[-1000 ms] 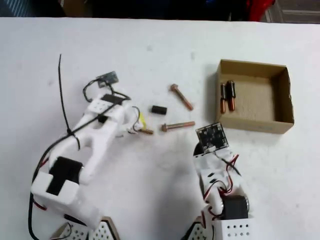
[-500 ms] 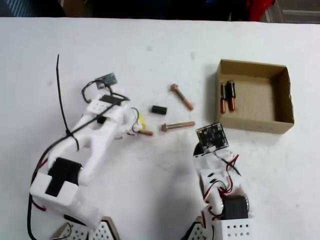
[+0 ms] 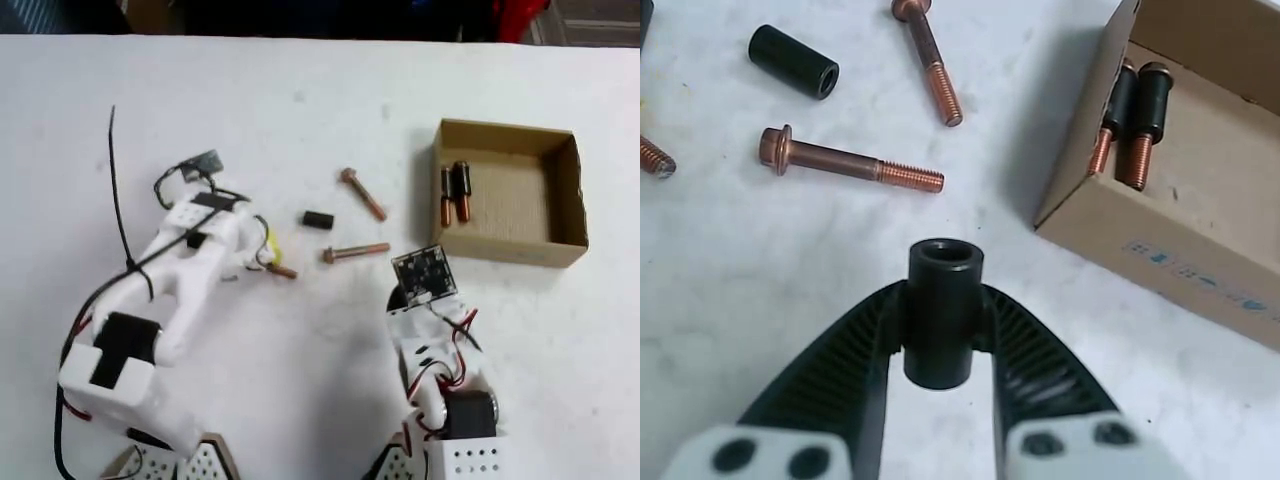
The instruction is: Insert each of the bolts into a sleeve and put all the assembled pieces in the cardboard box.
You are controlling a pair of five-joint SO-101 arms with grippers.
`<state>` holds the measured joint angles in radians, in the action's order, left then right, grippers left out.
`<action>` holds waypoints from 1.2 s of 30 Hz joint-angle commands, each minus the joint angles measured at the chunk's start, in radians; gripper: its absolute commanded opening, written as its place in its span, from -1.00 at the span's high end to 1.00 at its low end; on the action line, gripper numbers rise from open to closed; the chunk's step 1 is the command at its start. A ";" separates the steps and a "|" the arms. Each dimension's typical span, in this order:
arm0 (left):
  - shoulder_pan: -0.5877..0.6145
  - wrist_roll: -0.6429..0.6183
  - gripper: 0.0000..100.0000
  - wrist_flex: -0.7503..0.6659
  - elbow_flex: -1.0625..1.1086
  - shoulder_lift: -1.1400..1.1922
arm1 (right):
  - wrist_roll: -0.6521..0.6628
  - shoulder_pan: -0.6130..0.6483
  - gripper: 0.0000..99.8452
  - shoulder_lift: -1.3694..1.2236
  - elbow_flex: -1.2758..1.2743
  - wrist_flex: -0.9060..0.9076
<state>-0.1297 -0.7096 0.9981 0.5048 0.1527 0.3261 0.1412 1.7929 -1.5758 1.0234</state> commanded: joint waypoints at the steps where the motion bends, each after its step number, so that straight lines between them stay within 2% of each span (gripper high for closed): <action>1: 0.013 -0.002 0.46 -0.014 -0.005 -0.004 | -0.003 -0.015 0.96 0.010 0.003 -0.024; 20: 0.038 -0.003 0.46 0.095 -0.006 -0.010 | -0.002 -0.015 0.96 0.010 -0.014 -0.028; 26: 0.033 -0.003 0.46 0.084 -0.015 -0.008 | -0.002 -0.010 0.96 0.010 -0.014 -0.030; 30: 0.035 -0.003 0.46 0.017 -0.018 -0.005 | -0.002 -0.010 0.96 0.010 -0.014 -0.030; 32: 0.035 -0.003 0.54 0.003 -0.018 -0.005 | -0.002 -0.010 0.96 0.010 -0.014 -0.030; 36: 0.035 -0.002 0.82 0.000 -0.020 -0.005 | -0.002 -0.008 0.96 0.010 -0.014 -0.030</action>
<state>-0.0990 -0.7096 1.0104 0.5048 0.1527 0.3261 0.1412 1.7929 -1.6003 1.0203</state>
